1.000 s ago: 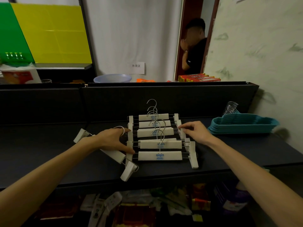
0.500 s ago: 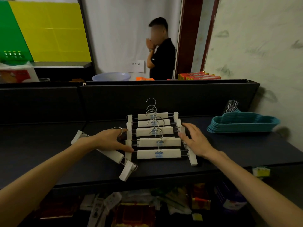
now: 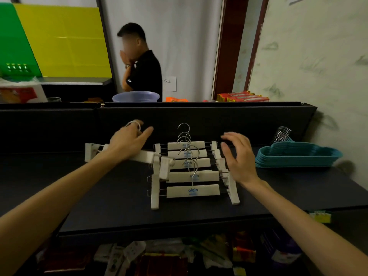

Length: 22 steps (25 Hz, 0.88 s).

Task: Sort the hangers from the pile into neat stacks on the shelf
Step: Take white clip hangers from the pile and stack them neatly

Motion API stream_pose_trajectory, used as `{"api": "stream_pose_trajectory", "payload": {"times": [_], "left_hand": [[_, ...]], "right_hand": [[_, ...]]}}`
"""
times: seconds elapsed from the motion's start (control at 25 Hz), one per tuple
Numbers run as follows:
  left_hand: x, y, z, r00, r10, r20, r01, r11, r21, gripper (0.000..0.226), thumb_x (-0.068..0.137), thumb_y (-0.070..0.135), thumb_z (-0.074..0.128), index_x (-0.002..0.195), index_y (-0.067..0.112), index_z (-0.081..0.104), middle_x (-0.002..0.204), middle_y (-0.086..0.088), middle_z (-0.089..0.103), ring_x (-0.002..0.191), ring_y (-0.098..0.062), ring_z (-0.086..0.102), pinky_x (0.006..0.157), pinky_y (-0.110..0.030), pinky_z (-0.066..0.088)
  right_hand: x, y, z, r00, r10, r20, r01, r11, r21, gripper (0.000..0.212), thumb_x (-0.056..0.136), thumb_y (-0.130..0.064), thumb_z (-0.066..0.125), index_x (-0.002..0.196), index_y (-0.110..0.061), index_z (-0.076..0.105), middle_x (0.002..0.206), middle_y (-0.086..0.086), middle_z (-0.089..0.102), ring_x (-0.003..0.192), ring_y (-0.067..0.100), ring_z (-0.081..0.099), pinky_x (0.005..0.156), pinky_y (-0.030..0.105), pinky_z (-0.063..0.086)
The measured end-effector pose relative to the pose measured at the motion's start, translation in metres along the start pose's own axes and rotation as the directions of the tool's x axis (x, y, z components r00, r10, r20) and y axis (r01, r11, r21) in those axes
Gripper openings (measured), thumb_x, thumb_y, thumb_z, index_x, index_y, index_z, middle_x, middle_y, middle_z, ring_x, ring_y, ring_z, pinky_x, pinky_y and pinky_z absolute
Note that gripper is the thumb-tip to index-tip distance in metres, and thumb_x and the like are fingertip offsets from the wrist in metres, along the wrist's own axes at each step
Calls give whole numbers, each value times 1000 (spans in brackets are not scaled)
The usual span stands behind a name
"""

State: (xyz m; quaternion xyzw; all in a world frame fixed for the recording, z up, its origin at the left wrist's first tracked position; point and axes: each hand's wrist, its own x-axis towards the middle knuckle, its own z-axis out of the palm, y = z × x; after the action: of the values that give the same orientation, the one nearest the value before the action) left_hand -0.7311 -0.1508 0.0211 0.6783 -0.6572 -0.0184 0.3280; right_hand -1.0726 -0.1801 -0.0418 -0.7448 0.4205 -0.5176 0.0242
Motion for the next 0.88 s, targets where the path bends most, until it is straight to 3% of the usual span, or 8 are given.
{"api": "stream_pose_trajectory", "payload": {"times": [0.04, 0.12, 0.24, 0.4, 0.52, 0.64, 0.72, 0.88], "left_hand": [[11, 9, -1, 998, 18, -54, -18, 1000, -2, 45, 103, 53, 43, 126, 16, 55, 88, -1, 65, 77, -15, 63, 78, -41, 55], [31, 31, 2, 994, 25, -103, -25, 1000, 3, 38, 104, 50, 42, 100, 16, 58, 77, -1, 60, 67, -15, 58, 69, -37, 50], [63, 61, 14, 994, 14, -111, -7, 998, 62, 44, 104, 55, 38, 93, 16, 55, 78, 0, 57, 65, -12, 52, 68, -36, 43], [93, 81, 19, 996, 12, -85, -11, 1000, 5, 53, 100, 64, 36, 90, 17, 57, 75, -2, 59, 67, -17, 56, 65, -36, 45], [96, 78, 18, 988, 153, -13, -152, 987, 41, 63, 98, 72, 32, 83, 19, 64, 69, -4, 63, 63, -21, 61, 61, -32, 48], [94, 55, 19, 968, 249, -38, -245, 966, 82, 54, 98, 67, 39, 100, 23, 71, 79, 1, 68, 63, -13, 62, 59, -28, 49], [93, 29, 22, 971, 234, -48, -235, 972, -23, 47, 99, 58, 47, 116, 21, 70, 91, 3, 70, 72, -6, 62, 63, -24, 47], [86, -16, 36, 984, 171, 53, -147, 940, -309, 33, 98, 41, 59, 119, 18, 69, 106, 1, 72, 95, -6, 67, 86, -28, 53]], "right_hand": [[9, -12, 1, 998, -58, -7, 58, 998, 26, 35, 100, -41, 48, 118, -17, 66, 119, -4, 64, 118, 9, 53, 100, 37, 46], [26, -38, 7, 988, -95, 126, 78, 988, 130, 36, 99, -45, 50, 118, -19, 66, 111, -5, 66, 108, 6, 58, 92, 31, 49], [45, -65, 21, 923, -13, 385, -101, 957, 274, 39, 99, -46, 54, 130, -23, 59, 108, -7, 67, 100, 5, 64, 86, 25, 54], [67, -51, 24, 922, 87, 379, -256, 869, 424, 26, 100, -29, 57, 124, -23, 65, 112, -1, 69, 107, 12, 66, 93, 32, 56], [76, -26, 17, 906, 214, 366, -375, 807, 457, 24, 101, -22, 55, 123, -18, 65, 111, 5, 71, 103, 13, 69, 80, 29, 59], [85, -1, 10, 867, 329, 375, -475, 775, 418, 25, 102, -24, 54, 123, -17, 64, 108, 3, 73, 96, 8, 71, 71, 24, 58], [89, 16, 8, 842, 381, 382, -519, 762, 386, 24, 102, -26, 54, 121, -20, 66, 107, 0, 74, 95, 8, 70, 72, 23, 56], [89, 42, 18, 809, 413, 419, -563, 749, 349, 21, 102, -28, 55, 117, -21, 67, 106, -2, 74, 95, 7, 70, 80, 31, 57]]}}
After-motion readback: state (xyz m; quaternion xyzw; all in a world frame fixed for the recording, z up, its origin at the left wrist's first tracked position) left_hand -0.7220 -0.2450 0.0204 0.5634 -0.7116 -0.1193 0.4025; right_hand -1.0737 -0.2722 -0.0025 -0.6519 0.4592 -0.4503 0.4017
